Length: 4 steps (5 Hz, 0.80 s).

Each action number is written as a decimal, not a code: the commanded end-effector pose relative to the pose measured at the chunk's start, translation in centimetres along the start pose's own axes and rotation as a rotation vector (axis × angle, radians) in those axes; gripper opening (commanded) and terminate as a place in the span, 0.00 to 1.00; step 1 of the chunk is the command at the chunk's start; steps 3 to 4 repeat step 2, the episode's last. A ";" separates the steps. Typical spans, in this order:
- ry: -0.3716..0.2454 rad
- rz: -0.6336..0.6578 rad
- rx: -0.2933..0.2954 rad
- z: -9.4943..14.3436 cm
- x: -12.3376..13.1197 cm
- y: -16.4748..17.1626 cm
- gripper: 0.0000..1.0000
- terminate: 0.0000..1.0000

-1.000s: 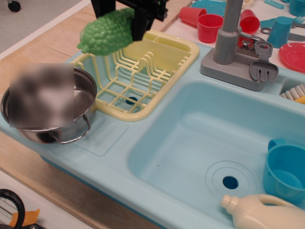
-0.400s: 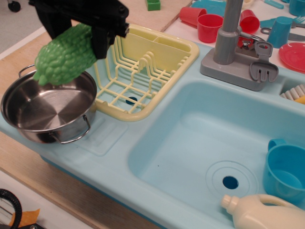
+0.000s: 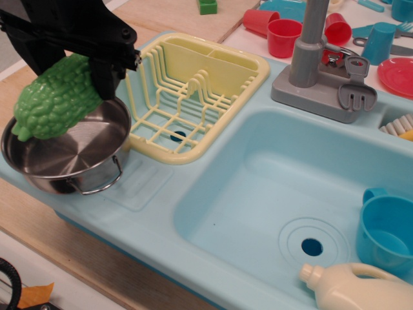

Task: Put green squash into pot or pan

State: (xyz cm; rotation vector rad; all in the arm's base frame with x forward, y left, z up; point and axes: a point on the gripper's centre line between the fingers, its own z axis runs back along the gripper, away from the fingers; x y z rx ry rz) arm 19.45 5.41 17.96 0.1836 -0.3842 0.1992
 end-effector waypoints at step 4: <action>-0.010 0.008 0.002 0.2 0.3 0.2 1.00 1.00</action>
